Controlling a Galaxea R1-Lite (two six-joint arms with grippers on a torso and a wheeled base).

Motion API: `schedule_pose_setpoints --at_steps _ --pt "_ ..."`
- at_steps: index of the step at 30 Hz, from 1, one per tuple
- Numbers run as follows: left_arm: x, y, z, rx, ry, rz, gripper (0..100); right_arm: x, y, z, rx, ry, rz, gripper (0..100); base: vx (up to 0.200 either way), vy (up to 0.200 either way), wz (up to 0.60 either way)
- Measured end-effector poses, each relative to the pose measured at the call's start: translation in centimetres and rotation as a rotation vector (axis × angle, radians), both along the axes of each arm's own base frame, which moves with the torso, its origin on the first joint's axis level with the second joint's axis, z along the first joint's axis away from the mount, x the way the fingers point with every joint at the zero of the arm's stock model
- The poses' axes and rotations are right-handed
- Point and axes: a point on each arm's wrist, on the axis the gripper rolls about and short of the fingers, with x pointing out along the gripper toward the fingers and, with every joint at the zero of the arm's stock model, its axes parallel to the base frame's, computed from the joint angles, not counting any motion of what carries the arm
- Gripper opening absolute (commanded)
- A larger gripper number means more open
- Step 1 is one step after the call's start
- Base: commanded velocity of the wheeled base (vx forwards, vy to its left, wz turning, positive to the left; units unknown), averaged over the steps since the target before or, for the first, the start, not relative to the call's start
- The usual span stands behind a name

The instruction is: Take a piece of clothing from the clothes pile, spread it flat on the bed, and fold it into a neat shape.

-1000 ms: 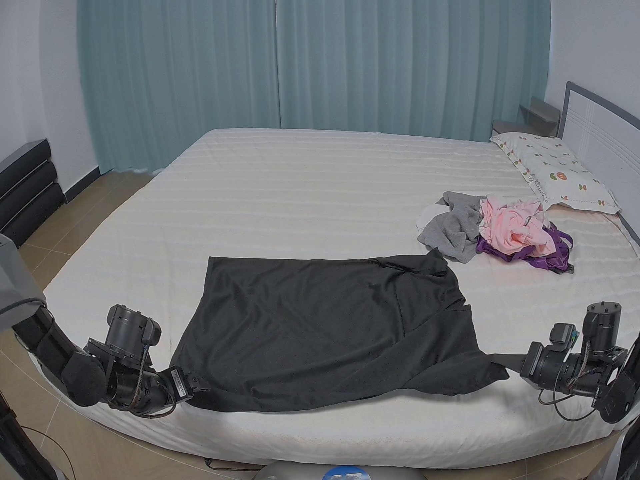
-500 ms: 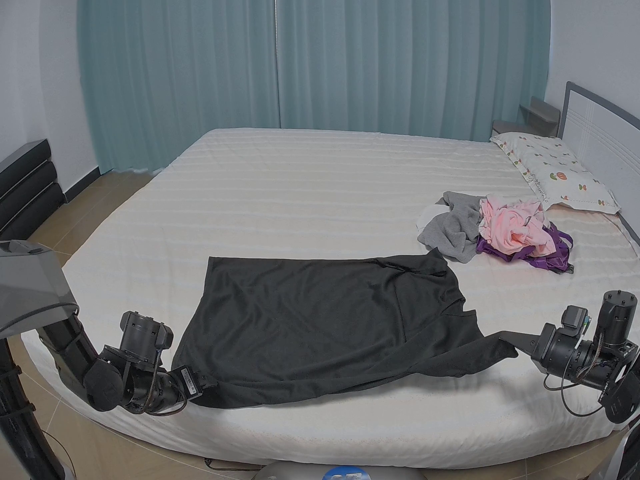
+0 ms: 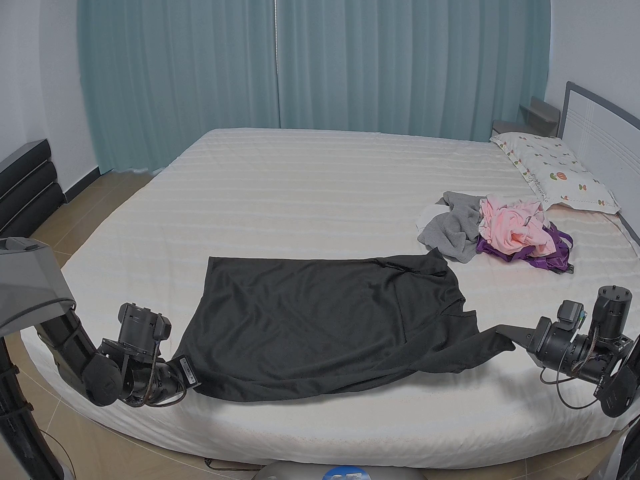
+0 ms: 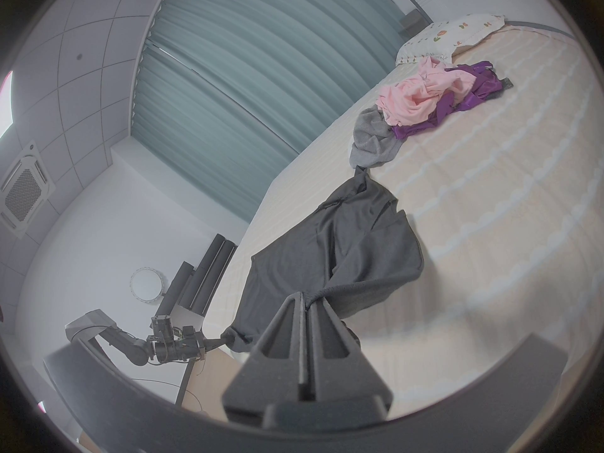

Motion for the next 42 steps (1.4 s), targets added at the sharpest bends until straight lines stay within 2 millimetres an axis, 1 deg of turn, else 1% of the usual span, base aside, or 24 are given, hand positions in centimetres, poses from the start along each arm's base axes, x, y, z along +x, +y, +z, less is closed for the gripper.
schedule_pose_setpoints --at_steps 6,14,18,20,24,29,34,39,42 --pt "1.1 -0.1 1.3 -0.011 -0.044 0.007 0 1.8 0.1 0.0 0.005 -0.023 -0.010 0 0.000 0.000 0.00" --pt "2.4 -0.3 2.1 -0.014 -0.003 0.004 0 3.4 -0.1 -0.5 0.007 -0.024 -0.026 0 0.000 0.000 0.00" --pt "2.3 -0.2 2.4 -0.013 0.002 0.006 0 3.6 -0.4 -0.8 0.007 -0.015 -0.038 0 0.000 0.000 0.00" --pt "1.9 -0.1 2.6 -0.006 0.021 0.004 0 3.6 -0.5 -0.9 0.007 -0.008 -0.042 0 0.000 0.000 0.00" --pt "0.6 0.3 3.1 0.014 0.079 -0.005 0 3.1 -0.8 -1.1 0.004 0.011 -0.046 0 0.000 0.000 0.00" --pt "-0.8 0.8 3.7 0.049 0.100 -0.045 0 1.5 -1.0 -1.3 0.000 0.040 -0.034 0 0.000 0.000 0.00" --pt "-2.1 1.3 4.1 0.077 0.135 -0.071 0 -0.1 -1.1 -1.5 -0.039 0.057 -0.008 0 0.000 0.000 0.00" --pt "-2.9 1.9 4.6 0.097 0.151 -0.086 0 -0.8 -1.2 -1.5 -0.054 0.083 -0.003 0 0.000 0.000 0.00" --pt "-3.3 2.1 4.9 0.103 0.159 -0.091 0 -1.5 -1.2 -1.8 -0.073 0.136 0.008 0 0.000 0.000 0.00"
